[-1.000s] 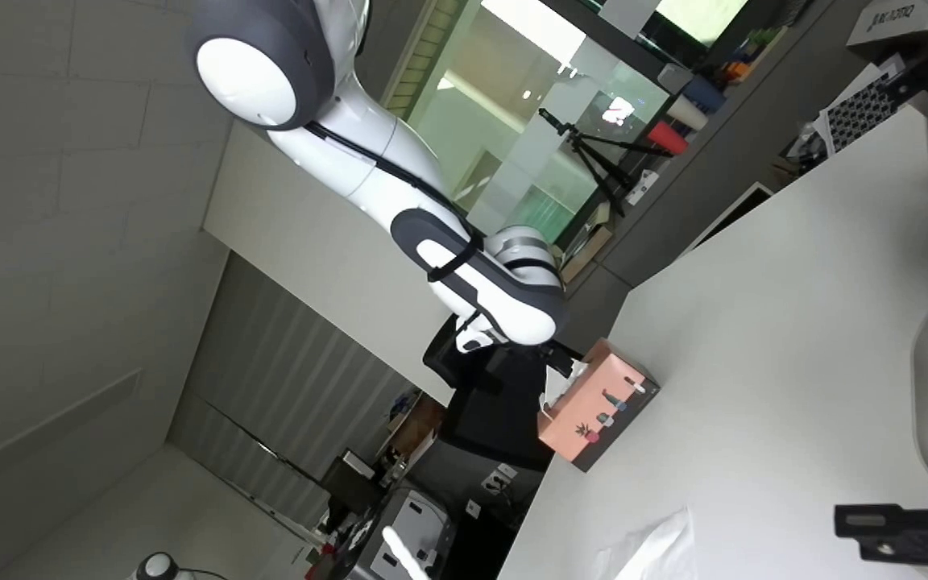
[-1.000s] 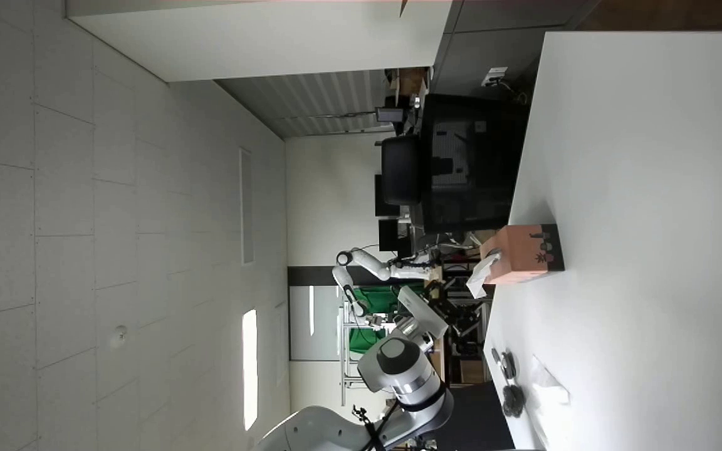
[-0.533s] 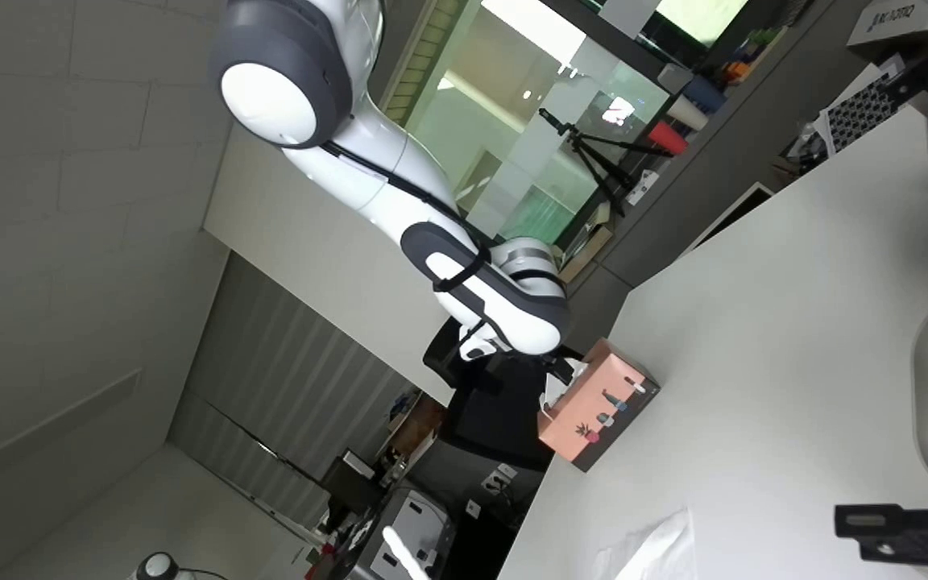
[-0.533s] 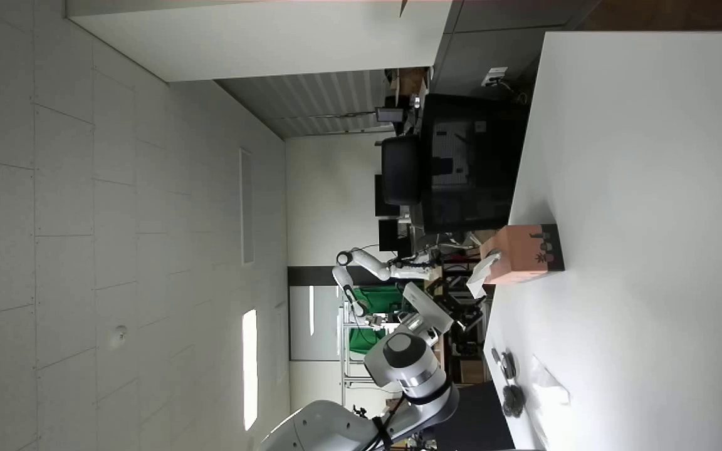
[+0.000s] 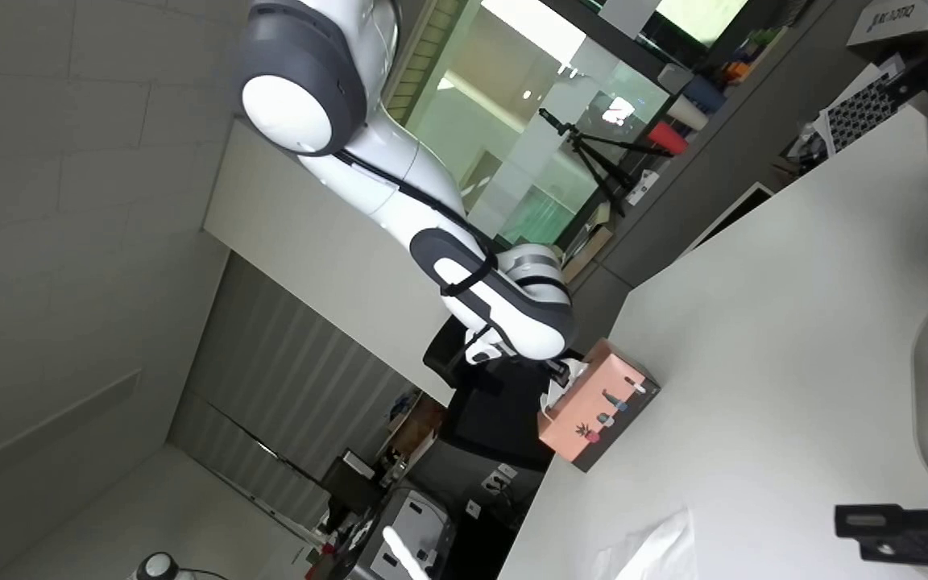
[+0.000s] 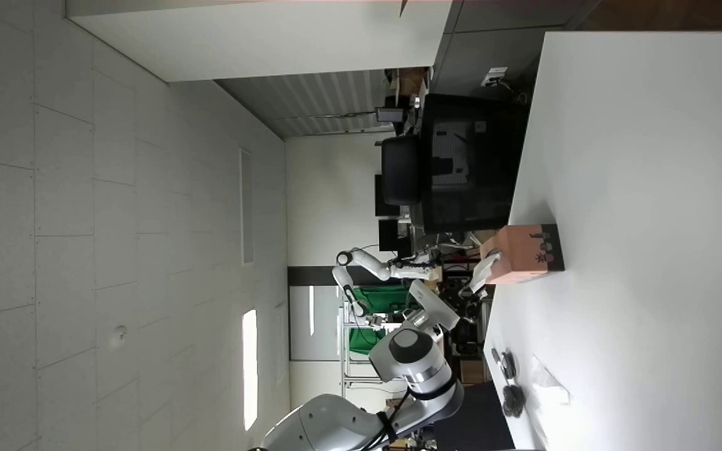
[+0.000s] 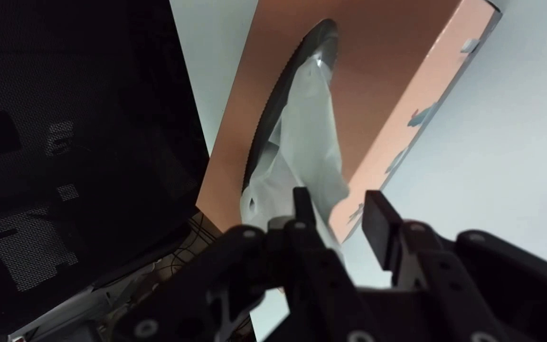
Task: Take three pieces of tissue from the tissue box and put them on the table
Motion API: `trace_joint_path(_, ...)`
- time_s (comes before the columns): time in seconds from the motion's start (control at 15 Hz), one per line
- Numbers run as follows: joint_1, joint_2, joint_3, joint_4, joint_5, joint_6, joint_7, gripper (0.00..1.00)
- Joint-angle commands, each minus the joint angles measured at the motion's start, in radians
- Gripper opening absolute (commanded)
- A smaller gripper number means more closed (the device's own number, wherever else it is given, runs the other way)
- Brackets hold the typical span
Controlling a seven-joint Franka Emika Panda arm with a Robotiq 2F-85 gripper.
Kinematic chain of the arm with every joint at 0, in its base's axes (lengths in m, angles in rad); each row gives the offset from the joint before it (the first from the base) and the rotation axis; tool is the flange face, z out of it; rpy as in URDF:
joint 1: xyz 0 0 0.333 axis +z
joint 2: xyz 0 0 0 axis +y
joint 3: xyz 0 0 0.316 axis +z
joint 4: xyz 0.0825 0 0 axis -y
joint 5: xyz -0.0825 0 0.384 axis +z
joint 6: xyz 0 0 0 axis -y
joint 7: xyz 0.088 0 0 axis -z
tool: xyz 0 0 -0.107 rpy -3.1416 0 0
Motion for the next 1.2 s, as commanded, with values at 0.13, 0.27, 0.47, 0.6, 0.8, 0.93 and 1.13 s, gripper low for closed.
trace_joint_path(0.13, -0.011, -0.006, 0.012, 0.013, -0.018, -0.001, 0.041, 0.00)
trace_joint_path(0.27, 0.002, -0.022, 0.007, 0.003, -0.013, -0.004, 0.048, 0.00)
trace_joint_path(0.47, 0.032, -0.065, 0.000, -0.026, -0.009, -0.012, 0.067, 0.00)
trace_joint_path(0.6, 0.065, -0.089, -0.014, -0.042, -0.007, -0.014, 0.078, 0.00)
trace_joint_path(0.8, 0.143, -0.127, -0.062, -0.073, 0.002, -0.010, 0.090, 0.00)
trace_joint_path(0.93, 0.198, -0.158, -0.095, -0.100, 0.006, -0.013, 0.098, 0.00)
trace_joint_path(1.13, 0.300, -0.193, -0.163, -0.134, 0.017, -0.018, 0.109, 0.00)
